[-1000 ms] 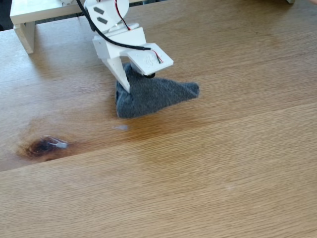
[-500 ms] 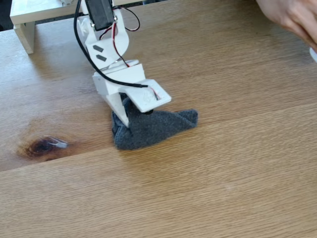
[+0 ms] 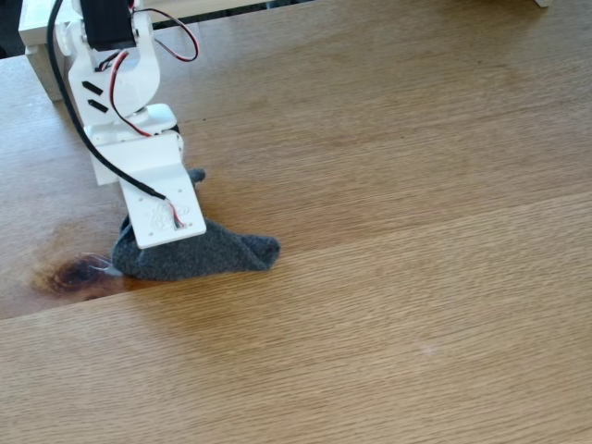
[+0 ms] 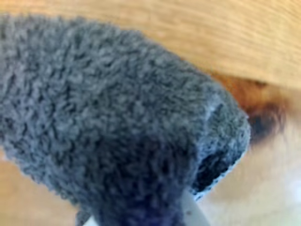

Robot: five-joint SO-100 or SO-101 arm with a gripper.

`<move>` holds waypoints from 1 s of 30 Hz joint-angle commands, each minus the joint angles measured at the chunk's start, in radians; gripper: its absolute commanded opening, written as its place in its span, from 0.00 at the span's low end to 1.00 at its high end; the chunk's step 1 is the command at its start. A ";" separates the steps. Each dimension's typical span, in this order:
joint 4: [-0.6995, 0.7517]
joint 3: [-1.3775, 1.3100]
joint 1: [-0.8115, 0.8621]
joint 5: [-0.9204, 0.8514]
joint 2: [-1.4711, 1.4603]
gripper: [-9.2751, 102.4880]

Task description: Clean the area in front of the robot

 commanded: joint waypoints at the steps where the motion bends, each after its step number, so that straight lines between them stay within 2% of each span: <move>1: 0.086 -0.051 -0.129 0.020 0.342 0.08; 4: 0.020 -0.051 -0.190 0.046 0.439 0.08; 7: -0.195 -0.052 -0.172 0.006 0.419 0.08; 10: -0.351 -0.052 -0.106 -0.046 0.319 0.08; 17: -0.540 -0.052 0.074 -0.199 -0.048 0.08; 23: -0.609 -0.064 0.160 -0.354 -0.281 0.08; 30: -0.557 -0.058 0.301 -0.439 -0.360 0.08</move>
